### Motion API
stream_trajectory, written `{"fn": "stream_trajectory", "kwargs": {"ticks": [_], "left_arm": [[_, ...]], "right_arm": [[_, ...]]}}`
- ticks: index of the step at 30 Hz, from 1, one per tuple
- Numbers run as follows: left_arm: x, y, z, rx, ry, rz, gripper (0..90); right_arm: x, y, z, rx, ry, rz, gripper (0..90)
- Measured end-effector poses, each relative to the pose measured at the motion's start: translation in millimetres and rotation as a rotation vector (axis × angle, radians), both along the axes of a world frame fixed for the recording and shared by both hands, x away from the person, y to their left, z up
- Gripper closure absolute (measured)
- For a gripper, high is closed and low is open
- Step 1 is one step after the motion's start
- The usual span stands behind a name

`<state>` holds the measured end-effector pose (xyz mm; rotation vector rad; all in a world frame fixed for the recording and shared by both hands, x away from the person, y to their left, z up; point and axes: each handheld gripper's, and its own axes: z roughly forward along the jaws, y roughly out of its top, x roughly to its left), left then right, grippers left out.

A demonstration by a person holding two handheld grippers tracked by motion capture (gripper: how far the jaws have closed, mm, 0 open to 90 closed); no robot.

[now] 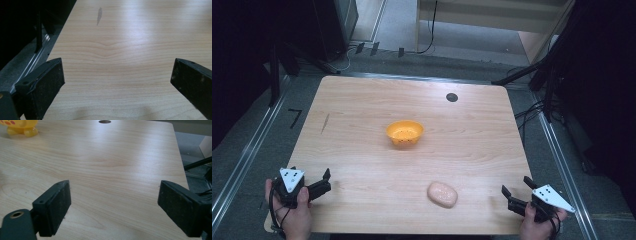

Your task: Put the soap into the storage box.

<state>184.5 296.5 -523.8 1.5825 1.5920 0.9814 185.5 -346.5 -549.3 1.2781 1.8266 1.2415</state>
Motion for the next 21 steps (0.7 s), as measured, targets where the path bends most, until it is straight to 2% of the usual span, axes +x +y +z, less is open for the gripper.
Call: {"fn": "stream_trajectory", "kwargs": {"ticks": [2, 3, 4, 8, 9, 10, 11, 13, 14, 16, 19, 20, 21], "left_arm": [[1.2, 0.9, -0.2, -0.013, 0.009, 0.003, 0.0], [1.8, 1.6, 0.0, -0.026, 0.014, 0.016, 0.0], [1.4, 1.6, 0.1, -0.027, 0.003, 0.045, 0.2], [1.7, -0.6, -0.1, -0.007, -0.002, 0.039, 3.5], [1.1, -1.3, 0.1, -0.001, -0.004, 0.028, 3.5], [0.8, -2.1, 0.0, 0.004, -0.007, 0.026, 3.5], [0.9, -3.5, -0.1, 0.018, -0.005, 0.011, 3.4], [1.7, -3.8, -0.2, 0.018, 0.001, 0.006, 3.4], [3.5, -3.1, -0.2, 0.014, 0.021, 0.009, 3.4], [4.7, -2.3, -0.3, 0.005, 0.030, 0.015, 3.4], [4.3, -2.2, -0.4, 0.005, 0.024, 0.010, 3.4], [4.3, -2.2, -0.4, 0.005, 0.024, 0.010, 3.4], [4.1, -2.4, -0.2, 0.009, 0.029, 0.005, 3.4]], "right_arm": [[0.4, 1.0, 0.0, -0.014, 0.004, 0.003, 12.7], [0.4, 2.2, 0.0, -0.026, 0.002, 0.000, 12.7], [-0.1, 3.8, 0.0, -0.044, 0.001, -0.011, 12.7], [-0.1, 4.8, -0.1, -0.058, 0.024, 0.004, 12.7], [0.0, 5.2, -0.1, -0.048, 0.047, 0.001, 13.1], [0.0, 5.2, -0.1, -0.048, 0.047, 0.001, 13.1], [1.2, 5.2, 0.1, -0.025, 0.105, 0.001, 14.1], [1.2, 6.2, 1.2, -0.015, 0.113, 0.017, 14.1], [0.5, 9.3, 6.0, -0.053, 0.115, 0.041, 14.1], [-0.2, 13.7, 11.8, -0.084, 0.110, 0.070, 14.1], [0.9, 22.1, 18.0, -0.126, 0.121, 0.138, 14.0], [0.9, 22.1, 18.0, -0.126, 0.121, 0.138, 14.0], [1.9, 28.2, 21.3, -0.178, 0.127, 0.165, 14.1]]}}
